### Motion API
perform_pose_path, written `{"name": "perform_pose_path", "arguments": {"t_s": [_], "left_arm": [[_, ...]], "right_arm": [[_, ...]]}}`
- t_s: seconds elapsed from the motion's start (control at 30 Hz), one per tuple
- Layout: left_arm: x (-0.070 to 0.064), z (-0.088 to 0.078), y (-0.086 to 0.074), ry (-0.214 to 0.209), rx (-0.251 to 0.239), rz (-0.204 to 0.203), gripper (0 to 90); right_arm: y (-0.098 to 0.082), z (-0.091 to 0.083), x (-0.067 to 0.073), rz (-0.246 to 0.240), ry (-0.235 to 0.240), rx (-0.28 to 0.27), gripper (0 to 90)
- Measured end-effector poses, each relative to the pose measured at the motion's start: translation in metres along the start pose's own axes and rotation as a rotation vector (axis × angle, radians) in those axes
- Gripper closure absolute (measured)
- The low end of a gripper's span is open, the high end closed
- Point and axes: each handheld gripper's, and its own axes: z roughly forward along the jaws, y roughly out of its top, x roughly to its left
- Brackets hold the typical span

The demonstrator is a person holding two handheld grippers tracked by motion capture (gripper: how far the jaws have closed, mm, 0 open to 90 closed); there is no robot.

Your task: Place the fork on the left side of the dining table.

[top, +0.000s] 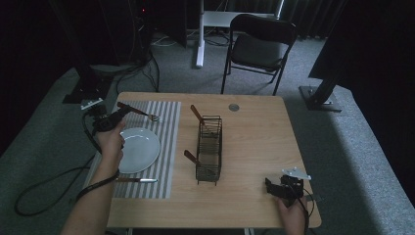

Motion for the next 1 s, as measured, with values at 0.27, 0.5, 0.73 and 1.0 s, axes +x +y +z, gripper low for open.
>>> {"name": "perform_pose_path", "arguments": {"t_s": [0.27,0.5,0.73,1.0], "left_arm": [[0.014,0.017,0.000,0.013,0.027,-0.030,80.6],[0.027,0.026,-0.004,0.019,0.046,-0.074,80.6],[0.032,0.035,-0.006,0.003,0.065,-0.117,80.6],[0.039,0.043,-0.010,-0.014,0.091,-0.153,80.6]], "right_arm": [[0.000,0.000,0.000,0.000,0.000,0.000,13.5],[0.000,0.000,0.000,0.000,0.000,0.000,13.5],[0.000,0.000,0.000,0.000,0.000,0.000,13.5],[0.000,0.000,0.000,0.000,0.000,0.000,13.5]]}}
